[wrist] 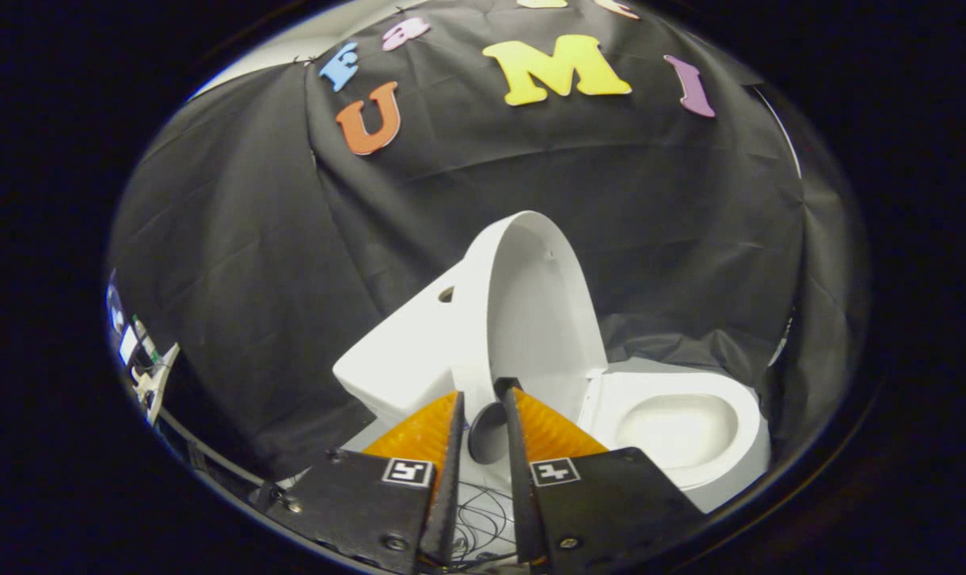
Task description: Open the toilet lid.
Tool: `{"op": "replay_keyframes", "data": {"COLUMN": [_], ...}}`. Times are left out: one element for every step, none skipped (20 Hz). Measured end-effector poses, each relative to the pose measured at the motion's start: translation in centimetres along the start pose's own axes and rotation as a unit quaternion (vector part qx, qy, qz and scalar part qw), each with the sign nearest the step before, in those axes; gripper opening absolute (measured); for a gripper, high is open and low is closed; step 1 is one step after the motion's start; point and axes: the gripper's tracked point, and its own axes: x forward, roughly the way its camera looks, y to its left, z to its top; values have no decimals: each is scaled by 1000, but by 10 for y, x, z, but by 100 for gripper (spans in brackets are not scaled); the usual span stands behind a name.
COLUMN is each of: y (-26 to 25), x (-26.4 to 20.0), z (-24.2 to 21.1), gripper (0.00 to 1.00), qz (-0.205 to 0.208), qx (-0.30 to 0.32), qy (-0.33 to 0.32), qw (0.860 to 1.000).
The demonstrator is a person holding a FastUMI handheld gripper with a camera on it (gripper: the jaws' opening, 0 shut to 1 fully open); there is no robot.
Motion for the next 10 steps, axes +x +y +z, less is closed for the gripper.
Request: {"op": "replay_keyframes", "data": {"y": [1,0,-1,-4,-7,-10,-13,-17,-21,-27], "x": [-5,-11,-19,-26,-34,-42,-49,-56,-63,-70], "z": [6,10,16,17,20,22,23,23,24,24], "gripper": [38,55,62,71,79,84,89,96,96,96], "qz": [0,-5,-11,-15,-19,-19,-19,-20,-23,-28], "qx": [-9,-21,-35,-45,-49,-49,-47,-46,-45,-45], "qy": [-7,-17,-27,-35,-43,-48,-53,-57,-61,-64], "qw": [1000,1000,999,998,998,997,997,997,997,997]}}
